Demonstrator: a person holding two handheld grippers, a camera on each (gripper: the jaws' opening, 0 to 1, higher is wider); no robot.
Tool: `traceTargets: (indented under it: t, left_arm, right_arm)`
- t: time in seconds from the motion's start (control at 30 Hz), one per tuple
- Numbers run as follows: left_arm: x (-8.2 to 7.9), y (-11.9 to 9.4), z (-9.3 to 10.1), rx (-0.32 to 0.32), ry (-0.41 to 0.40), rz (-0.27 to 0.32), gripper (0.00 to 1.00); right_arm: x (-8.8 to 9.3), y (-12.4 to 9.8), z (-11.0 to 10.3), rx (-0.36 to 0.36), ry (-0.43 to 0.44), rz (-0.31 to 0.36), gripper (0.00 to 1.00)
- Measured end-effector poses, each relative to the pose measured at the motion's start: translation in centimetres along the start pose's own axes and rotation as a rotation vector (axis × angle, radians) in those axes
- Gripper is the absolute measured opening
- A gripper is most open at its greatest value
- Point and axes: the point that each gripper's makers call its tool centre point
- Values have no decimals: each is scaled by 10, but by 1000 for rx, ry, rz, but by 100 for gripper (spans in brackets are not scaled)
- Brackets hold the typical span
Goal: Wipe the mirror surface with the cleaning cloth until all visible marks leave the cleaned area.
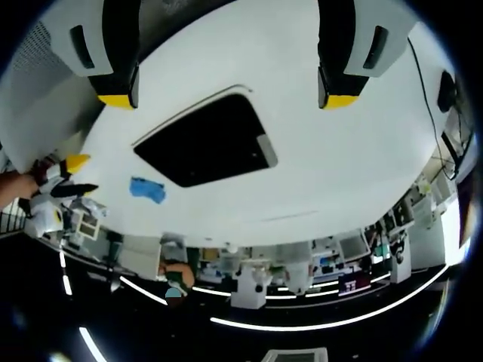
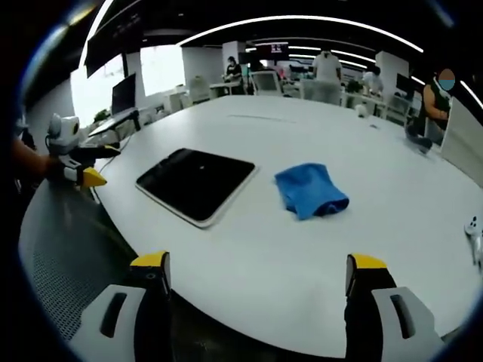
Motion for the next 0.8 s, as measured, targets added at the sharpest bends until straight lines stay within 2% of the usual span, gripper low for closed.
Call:
traceTargets:
  t: [0.23,0.3,0.53,0.8]
  left_arm:
    - [-1,-2,-7,-36,-26,16,99]
    - [0,-2,-6,-41,-19,8,99]
    - [-3,-6,-16,-80,-34,34,99]
    - [-2,-4,-12,-68,-14,14,99]
  right_arm:
    - [1,0,-9,-23,-77,-2,95]
    - [5,0,-13,-47,-68,-18,95]
    - [-2,-1,-7,-22,-65,9,94]
    - [-6,-1,-2,-6,-44,22,94]
Point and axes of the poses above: the point that each gripper's makers call its tool centre point, and the gripper's own axes: y roughly forward along the fingers, z roughly to its right, x roughly out of its underside, and after that the axes turned 12 degrees about x, right-handed
